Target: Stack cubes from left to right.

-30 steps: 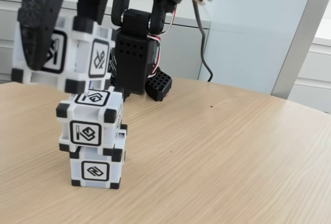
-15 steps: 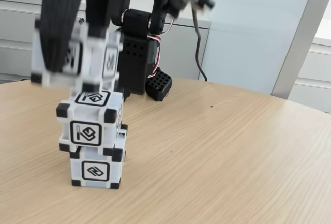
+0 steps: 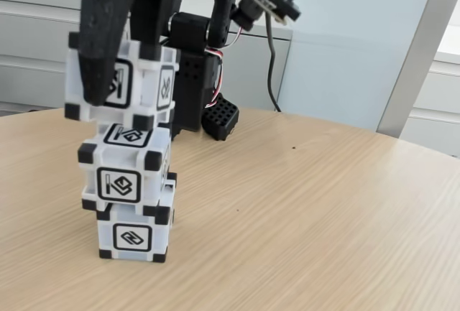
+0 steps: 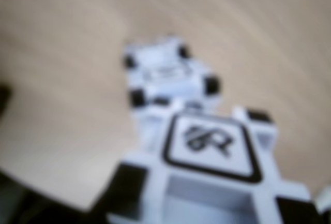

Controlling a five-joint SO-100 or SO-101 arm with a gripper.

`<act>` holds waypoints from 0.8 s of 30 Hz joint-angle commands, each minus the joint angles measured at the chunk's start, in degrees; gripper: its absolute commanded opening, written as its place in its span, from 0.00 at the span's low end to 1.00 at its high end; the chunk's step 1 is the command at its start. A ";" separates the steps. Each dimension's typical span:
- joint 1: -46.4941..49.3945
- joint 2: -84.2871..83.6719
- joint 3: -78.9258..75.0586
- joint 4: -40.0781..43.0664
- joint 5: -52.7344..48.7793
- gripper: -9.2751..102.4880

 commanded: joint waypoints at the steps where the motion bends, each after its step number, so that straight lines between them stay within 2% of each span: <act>1: -0.44 2.11 -0.26 0.44 -0.53 0.20; 24: -0.44 0.88 0.00 -0.09 -4.04 0.22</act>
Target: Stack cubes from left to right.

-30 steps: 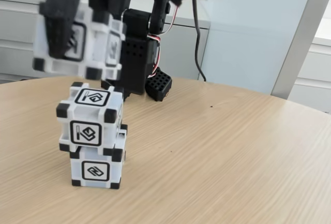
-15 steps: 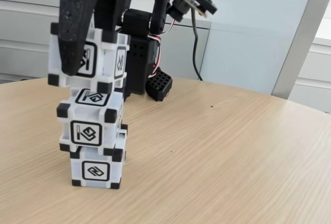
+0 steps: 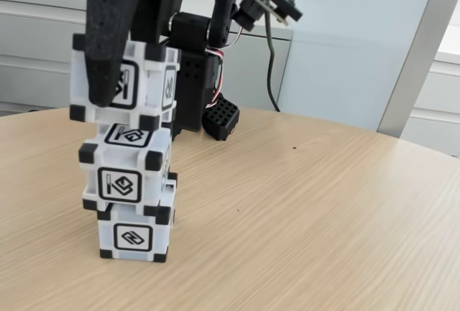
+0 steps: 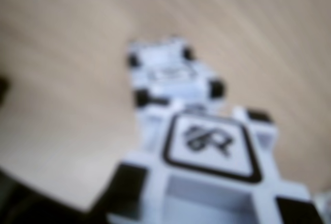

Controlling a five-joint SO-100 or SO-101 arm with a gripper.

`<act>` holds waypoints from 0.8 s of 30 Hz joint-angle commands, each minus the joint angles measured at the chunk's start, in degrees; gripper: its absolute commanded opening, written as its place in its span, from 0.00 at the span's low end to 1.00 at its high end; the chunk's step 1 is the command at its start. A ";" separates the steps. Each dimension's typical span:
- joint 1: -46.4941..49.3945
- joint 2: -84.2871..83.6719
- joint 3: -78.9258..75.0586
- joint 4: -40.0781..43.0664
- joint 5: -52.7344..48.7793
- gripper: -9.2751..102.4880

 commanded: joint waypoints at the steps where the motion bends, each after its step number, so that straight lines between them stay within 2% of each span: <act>1: -0.44 0.70 -0.35 0.00 -0.62 0.23; 11: -0.44 0.79 -0.44 0.18 0.26 0.41; 24: -0.35 2.02 -1.41 0.44 2.90 0.47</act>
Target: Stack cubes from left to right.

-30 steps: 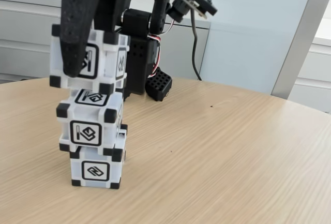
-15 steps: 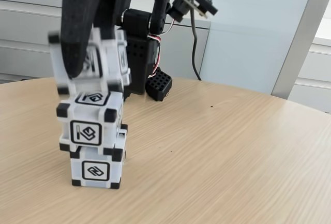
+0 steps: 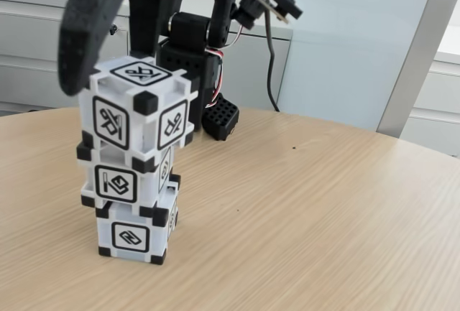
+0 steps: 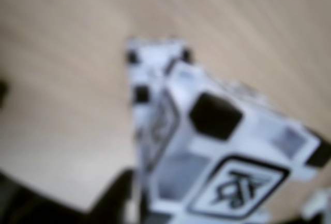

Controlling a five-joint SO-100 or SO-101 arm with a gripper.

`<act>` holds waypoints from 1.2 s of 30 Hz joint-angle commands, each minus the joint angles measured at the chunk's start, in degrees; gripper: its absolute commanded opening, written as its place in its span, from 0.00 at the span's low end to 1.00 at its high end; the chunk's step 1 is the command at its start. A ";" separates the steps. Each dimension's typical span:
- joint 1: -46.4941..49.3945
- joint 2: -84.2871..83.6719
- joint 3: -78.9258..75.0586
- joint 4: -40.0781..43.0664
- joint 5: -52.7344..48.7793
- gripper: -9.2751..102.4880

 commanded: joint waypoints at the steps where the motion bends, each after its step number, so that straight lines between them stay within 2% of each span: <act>1: -0.35 1.93 -1.41 0.44 1.05 0.47; 7: -0.35 3.08 -1.41 0.44 -0.70 0.46; 14: -0.62 14.15 -0.62 0.35 -3.43 0.47; 21: -7.29 22.15 -0.53 0.35 -9.14 0.42; 24: -7.65 25.75 -0.53 0.26 -8.96 0.35; 28: -7.56 29.09 -1.14 -0.18 -2.64 0.11; 31: -7.56 31.29 -1.32 -0.18 1.58 0.08; 36: -7.56 37.97 -1.41 -0.18 3.16 0.08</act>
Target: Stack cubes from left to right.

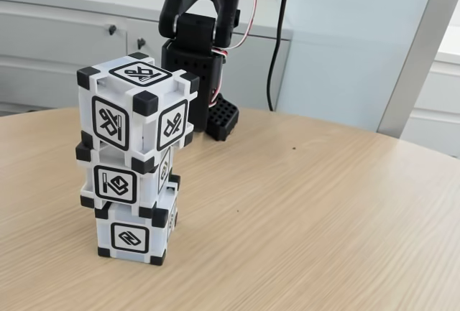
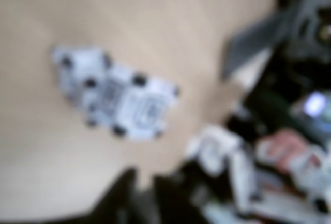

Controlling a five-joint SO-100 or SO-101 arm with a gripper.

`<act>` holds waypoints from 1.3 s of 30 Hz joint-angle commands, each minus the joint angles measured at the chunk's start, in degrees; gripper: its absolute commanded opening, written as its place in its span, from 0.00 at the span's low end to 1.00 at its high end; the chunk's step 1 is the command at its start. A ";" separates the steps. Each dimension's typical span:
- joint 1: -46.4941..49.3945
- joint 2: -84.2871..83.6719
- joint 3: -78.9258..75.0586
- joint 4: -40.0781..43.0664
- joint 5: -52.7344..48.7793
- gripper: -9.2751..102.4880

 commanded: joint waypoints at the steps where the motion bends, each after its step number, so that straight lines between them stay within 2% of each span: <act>1: 0.18 5.62 -0.88 -0.26 1.41 0.08; 11: 0.09 26.54 2.37 -2.11 7.03 0.08; 17: 0.09 32.08 13.80 -14.41 11.25 0.08; 25: 0.18 45.53 41.66 -33.49 10.11 0.08; 31: 0.18 46.23 59.94 -47.11 9.14 0.08; 39: 0.26 46.14 73.83 -47.99 5.89 0.08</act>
